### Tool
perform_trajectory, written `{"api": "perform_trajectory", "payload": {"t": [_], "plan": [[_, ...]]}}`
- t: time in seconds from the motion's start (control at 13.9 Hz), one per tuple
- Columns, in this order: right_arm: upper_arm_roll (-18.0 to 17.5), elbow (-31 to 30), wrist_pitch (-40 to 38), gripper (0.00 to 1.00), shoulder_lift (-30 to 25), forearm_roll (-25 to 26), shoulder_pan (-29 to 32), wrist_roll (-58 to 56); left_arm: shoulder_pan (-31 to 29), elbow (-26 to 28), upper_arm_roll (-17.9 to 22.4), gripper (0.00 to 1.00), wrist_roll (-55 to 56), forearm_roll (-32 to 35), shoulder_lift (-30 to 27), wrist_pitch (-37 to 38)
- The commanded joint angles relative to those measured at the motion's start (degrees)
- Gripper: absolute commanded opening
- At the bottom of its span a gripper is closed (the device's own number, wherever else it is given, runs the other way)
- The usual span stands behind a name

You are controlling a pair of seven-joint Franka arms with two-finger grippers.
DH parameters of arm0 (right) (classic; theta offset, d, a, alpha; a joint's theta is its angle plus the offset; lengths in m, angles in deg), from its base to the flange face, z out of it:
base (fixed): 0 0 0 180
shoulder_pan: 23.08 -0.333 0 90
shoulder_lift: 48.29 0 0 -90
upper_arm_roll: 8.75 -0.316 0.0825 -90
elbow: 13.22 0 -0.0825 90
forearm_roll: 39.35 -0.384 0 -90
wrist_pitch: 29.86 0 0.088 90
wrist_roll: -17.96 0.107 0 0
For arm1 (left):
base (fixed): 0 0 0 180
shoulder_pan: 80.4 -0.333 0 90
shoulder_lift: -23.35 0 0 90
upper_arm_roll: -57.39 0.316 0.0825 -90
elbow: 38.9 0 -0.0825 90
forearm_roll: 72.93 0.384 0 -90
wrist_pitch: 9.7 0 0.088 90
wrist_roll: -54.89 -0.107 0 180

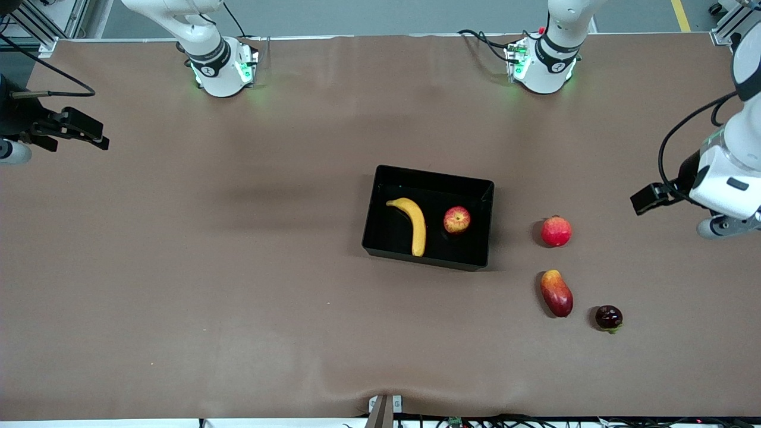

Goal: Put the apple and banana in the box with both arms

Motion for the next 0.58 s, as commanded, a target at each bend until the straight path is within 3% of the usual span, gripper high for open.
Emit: {"api": "perform_trajectory", "payload": {"t": [0.0, 0.29, 0.43, 0.5], "plan": [[0.11, 0.98, -0.54, 1.00, 0.42, 0.82, -0.15, -0.38, -1.02, 0.43, -0.33, 1.00, -1.26, -2.18, -3.29, 1.24], [0.11, 0.98, -0.37, 1.00, 0.42, 0.90, -0.15, -0.38, -0.84, 0.43, 0.19, 1.00, -2.65, -3.59, -4.69, 2.91], [0.11, 0.98, -0.54, 1.00, 0.42, 0.73, -0.24, -0.38, 2.65, 1.04, 6.39, 1.00, -5.38, -6.82, -8.37, 2.48], [0.11, 0.98, -0.45, 1.00, 0.42, 0.73, -0.32, -0.38, 7.11, 1.22, 13.14, 1.00, -7.31, -9.97, -9.87, 2.56]]}}
